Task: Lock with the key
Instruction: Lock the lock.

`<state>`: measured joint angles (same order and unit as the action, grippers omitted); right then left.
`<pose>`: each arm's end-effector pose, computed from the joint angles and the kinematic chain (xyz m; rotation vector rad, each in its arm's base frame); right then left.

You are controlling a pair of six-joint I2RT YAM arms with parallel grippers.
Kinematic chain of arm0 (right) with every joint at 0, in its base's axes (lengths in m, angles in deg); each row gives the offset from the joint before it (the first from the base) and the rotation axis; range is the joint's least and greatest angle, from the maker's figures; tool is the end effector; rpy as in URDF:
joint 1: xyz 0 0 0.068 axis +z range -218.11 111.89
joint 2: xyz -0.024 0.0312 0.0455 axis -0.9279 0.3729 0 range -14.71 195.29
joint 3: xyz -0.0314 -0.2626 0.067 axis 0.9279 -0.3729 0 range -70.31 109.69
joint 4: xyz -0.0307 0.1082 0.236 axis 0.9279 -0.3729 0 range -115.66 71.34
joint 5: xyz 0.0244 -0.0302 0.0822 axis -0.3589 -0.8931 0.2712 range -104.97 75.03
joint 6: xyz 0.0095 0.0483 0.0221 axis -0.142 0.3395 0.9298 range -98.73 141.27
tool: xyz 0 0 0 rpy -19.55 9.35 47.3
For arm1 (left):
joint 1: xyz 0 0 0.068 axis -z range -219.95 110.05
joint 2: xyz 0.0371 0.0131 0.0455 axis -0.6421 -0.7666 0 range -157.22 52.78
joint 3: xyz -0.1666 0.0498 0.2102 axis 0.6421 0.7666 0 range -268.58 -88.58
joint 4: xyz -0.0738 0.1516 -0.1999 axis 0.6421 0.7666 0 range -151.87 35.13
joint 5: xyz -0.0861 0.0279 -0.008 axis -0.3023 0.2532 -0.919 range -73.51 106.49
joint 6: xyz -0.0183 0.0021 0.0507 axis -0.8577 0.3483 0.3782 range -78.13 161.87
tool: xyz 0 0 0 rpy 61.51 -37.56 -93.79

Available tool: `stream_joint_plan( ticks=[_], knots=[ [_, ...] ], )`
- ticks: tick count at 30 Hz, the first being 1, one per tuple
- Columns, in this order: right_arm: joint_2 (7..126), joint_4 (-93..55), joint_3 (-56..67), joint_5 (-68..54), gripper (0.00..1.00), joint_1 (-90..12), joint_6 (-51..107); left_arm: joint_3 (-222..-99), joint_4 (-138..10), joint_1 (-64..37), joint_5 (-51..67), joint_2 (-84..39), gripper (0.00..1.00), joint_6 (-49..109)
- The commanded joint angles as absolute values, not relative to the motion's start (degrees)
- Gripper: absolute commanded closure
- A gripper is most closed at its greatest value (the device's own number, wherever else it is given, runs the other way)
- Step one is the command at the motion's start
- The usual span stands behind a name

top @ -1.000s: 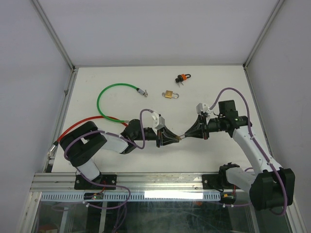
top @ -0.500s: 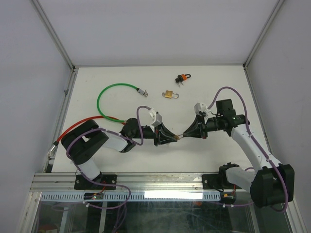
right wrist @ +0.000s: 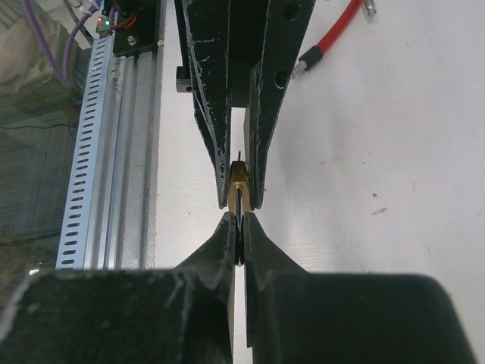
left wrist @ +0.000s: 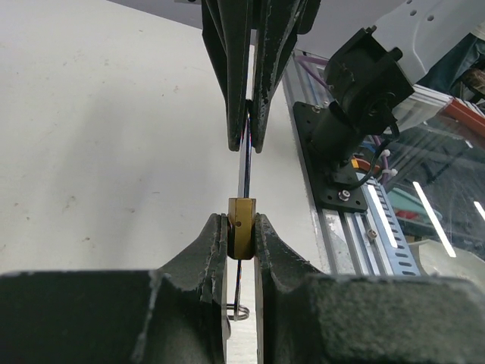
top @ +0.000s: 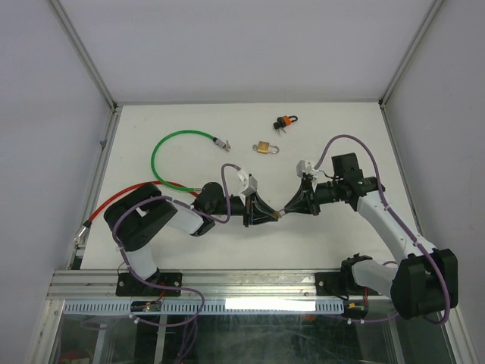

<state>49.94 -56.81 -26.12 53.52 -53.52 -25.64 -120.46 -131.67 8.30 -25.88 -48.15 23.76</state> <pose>0.1878 0.0831 0.2483 -1.3825 1.5581 1.1779 0.1912 -0.2502 0.1666 1.0510 1.4199 -1.4451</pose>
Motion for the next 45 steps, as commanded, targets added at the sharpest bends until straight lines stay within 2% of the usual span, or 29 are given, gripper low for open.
stream_joint_plan(
  ticks=[1,9,11,12,15,20,22,29,31,38,45],
  knots=[
    [52.02,-56.31,-25.79,53.11,1.00,-49.61,-23.48,-128.80,-146.62,8.85,-19.81,-46.58,1.00,24.65],
    [50.65,-56.51,-23.91,49.23,1.00,-50.64,-22.80,-127.22,-147.47,8.16,-20.95,-46.60,0.98,24.10],
    [49.14,-56.83,-23.52,49.09,1.00,-52.23,-22.75,-124.90,-148.85,7.79,-20.64,-46.41,0.85,23.01],
    [48.40,-57.07,-23.45,49.17,1.00,-53.16,-22.76,-123.44,-149.94,7.70,-20.07,-46.25,0.72,22.47],
    [46.28,-57.35,-23.29,49.94,1.00,-55.65,-22.34,-119.23,-152.45,7.71,-18.49,-45.58,0.48,21.73],
    [43.32,-58.44,-23.24,51.62,1.00,-58.56,-22.81,-113.65,-152.47,7.61,-14.66,-42.54,0.24,22.14],
    [42.30,-58.85,-23.22,51.73,1.00,-59.53,-23.14,-111.54,-151.52,7.45,-13.25,-40.36,0.18,22.83],
    [39.64,-60.06,-23.24,52.93,1.00,-61.89,-23.82,-110.31,-136.96,6.59,-11.83,-31.52,0.08,21.72],
    [39.52,-60.52,-22.95,53.02,1.00,-62.15,-24.15,-110.26,-134.99,6.27,-11.41,-30.17,0.02,19.97],
    [39.06,-61.37,-22.76,53.11,1.00,-62.74,-24.81,-106.55,-138.85,3.30,-2.73,-27.59,0.01,8.23],
    [39.00,-61.47,-22.76,53.26,1.00,-63.16,-24.91,-107.23,-134.64,1.73,-2.90,-27.29,0.01,3.65]
  ],
)
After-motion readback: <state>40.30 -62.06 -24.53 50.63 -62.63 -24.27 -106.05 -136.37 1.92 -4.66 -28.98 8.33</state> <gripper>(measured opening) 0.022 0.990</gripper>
